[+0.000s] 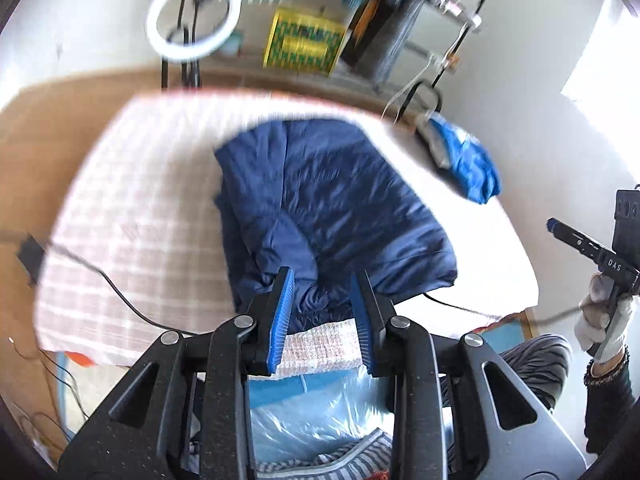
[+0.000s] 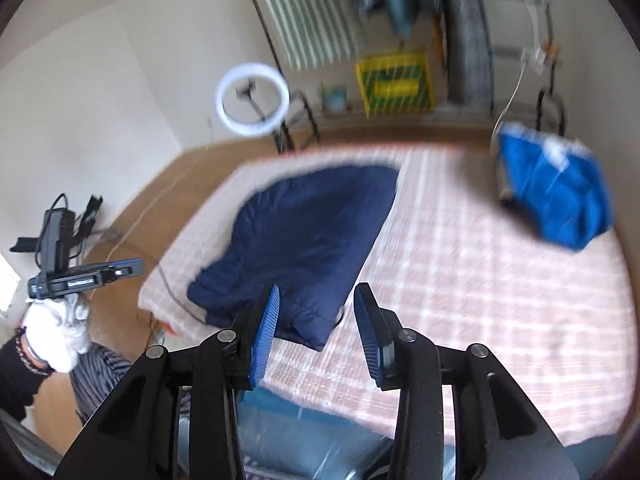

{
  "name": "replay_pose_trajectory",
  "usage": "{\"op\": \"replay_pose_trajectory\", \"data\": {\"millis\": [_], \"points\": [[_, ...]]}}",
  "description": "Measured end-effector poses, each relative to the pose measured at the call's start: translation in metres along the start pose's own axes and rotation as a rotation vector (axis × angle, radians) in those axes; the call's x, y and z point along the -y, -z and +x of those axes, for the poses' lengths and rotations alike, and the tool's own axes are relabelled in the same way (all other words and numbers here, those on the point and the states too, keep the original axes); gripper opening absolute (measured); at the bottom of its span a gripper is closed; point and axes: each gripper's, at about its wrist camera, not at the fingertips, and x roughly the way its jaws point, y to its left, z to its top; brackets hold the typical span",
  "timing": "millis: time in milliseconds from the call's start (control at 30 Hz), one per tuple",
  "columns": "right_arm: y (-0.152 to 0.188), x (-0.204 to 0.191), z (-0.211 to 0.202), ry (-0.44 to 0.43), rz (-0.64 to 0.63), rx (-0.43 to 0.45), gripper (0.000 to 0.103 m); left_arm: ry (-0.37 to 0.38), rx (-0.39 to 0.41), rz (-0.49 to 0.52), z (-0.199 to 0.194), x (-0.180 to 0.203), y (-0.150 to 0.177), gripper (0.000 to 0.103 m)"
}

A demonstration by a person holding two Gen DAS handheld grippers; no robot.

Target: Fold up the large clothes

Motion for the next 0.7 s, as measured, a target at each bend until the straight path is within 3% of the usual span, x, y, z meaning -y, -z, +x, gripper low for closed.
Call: {"op": "replay_pose_trajectory", "data": {"millis": [233,333,567,600,667,700], "points": [[-0.005,0.008,-0.101,0.008,0.022,0.203,0.038,-0.026,0.155,0.054,-0.099,0.025,-0.006,0.028],[-0.009,0.011,-0.135,0.067,-0.011,0.261,0.044,-0.052,0.22,0.06,-0.127,0.025,-0.017,0.036],[-0.011,0.021,-0.103,0.145,-0.048,0.225,0.045,-0.002,0.24,-0.072,-0.133,0.001,-0.056,0.037],[-0.01,0.022,-0.091,0.142,-0.065,0.214,0.047,-0.003,0.24,-0.07,-0.129,0.0,-0.06,0.045],[-0.007,0.024,-0.063,0.13,-0.109,0.209,0.061,-0.013,0.236,-0.058,-0.114,0.0,-0.062,0.058],[-0.003,0.025,-0.057,0.13,-0.113,0.208,0.064,-0.022,0.231,-0.065,-0.102,-0.001,-0.062,0.058]]}}
